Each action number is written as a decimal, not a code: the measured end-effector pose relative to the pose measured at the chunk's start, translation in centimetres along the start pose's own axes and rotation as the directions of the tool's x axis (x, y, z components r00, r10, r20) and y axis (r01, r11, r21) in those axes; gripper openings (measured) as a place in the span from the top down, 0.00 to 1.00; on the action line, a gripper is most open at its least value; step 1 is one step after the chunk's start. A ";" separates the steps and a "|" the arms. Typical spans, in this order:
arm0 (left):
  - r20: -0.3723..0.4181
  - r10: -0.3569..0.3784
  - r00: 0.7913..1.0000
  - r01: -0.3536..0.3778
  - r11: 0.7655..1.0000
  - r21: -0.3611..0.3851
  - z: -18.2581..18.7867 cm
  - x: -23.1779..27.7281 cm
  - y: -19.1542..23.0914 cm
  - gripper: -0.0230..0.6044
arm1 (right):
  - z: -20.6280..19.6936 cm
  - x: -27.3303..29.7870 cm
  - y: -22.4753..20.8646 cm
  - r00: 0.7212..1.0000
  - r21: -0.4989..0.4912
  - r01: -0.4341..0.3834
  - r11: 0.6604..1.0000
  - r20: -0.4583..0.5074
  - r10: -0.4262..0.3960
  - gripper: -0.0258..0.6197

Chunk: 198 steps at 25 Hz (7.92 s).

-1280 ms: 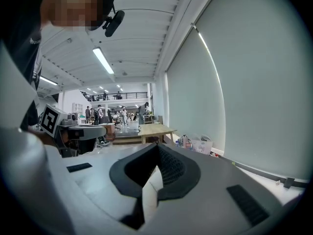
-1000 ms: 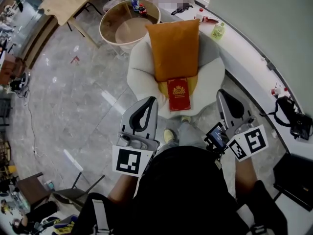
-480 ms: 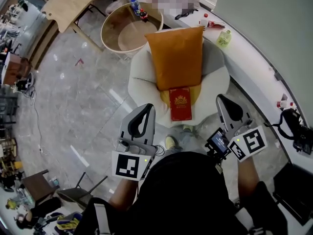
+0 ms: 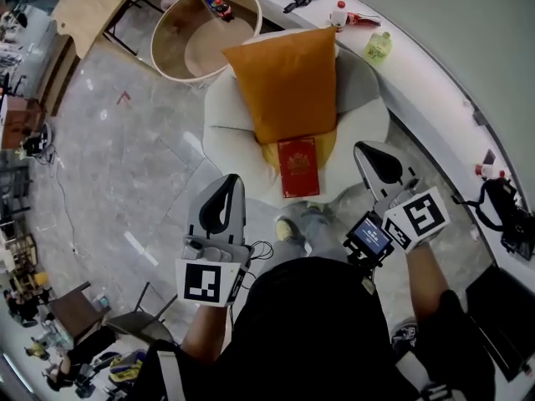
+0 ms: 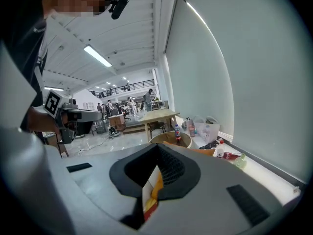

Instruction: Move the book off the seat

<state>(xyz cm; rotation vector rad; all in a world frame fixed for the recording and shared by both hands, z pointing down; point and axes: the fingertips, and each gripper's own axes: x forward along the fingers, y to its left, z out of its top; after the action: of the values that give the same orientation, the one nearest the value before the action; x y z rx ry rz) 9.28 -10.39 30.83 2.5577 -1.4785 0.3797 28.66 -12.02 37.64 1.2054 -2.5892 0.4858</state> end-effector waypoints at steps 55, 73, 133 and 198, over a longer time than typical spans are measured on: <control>-0.364 -0.136 0.922 0.071 0.980 -0.186 -48.3 13.5 4.7 0.94 | -67.1 22.6 -2.9 0.704 0.783 -0.048 0.620 -0.414 0.577 0.48; -0.311 -0.077 0.947 0.026 0.986 -0.166 -40.4 12.1 8.5 0.94 | -61.6 26.5 3.5 0.573 0.621 0.004 0.784 -0.644 0.507 0.51; 0.110 0.575 0.811 -0.567 0.818 -0.092 -3.0 -27.2 20.3 0.94 | 14.1 16.3 28.0 0.671 0.471 -0.735 0.488 0.403 0.623 0.56; 0.161 0.077 0.984 -0.087 0.995 0.057 5.8 2.1 62.4 0.94 | 27.5 50.3 12.0 0.844 0.507 -0.274 0.817 0.534 -0.047 0.57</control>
<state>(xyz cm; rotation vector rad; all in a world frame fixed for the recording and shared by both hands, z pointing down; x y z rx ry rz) -43.11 -44.67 26.76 2.6366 -1.6561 0.2424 -14.38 -50.47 27.92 1.5356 -3.1207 1.1784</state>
